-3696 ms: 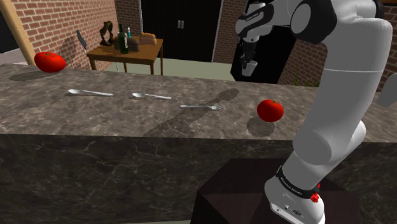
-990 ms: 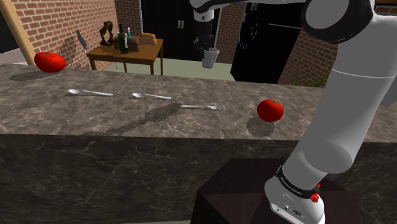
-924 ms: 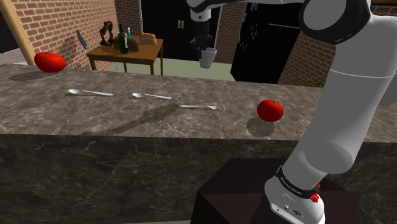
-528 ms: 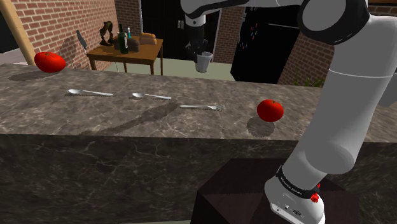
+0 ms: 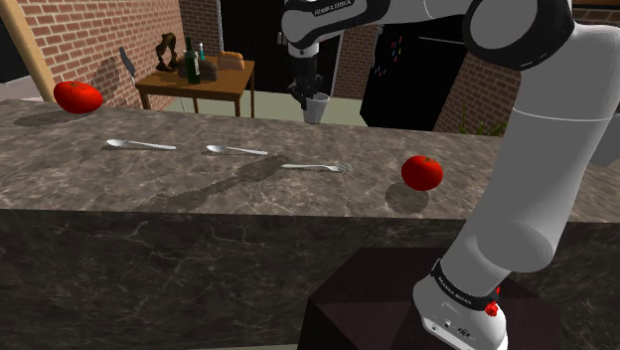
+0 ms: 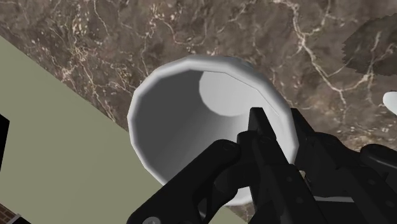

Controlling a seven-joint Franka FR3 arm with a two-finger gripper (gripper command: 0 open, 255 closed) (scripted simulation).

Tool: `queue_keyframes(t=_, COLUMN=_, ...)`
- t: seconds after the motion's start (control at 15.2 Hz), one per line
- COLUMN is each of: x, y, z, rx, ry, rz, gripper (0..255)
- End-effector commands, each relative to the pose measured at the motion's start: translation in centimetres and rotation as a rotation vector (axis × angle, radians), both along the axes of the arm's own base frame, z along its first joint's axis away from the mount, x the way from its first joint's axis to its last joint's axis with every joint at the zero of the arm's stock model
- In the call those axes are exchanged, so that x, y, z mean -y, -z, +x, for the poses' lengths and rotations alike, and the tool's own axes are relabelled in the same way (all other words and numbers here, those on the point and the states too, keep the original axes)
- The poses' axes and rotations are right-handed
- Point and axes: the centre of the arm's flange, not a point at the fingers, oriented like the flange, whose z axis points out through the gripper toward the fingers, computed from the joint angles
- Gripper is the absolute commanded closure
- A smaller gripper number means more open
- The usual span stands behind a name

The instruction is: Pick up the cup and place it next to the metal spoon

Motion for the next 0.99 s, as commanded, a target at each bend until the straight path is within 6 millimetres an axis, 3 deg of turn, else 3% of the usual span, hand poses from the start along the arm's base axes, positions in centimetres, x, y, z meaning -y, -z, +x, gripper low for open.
queue_keyframes(t=0.0, x=0.1, y=1.0, z=0.0, rx=0.001, ry=0.000, rz=0.000, gripper=255)
queue_keyframes(t=0.92, x=0.1, y=8.4, z=0.0, rx=0.001, ry=0.000, rz=0.000, gripper=255)
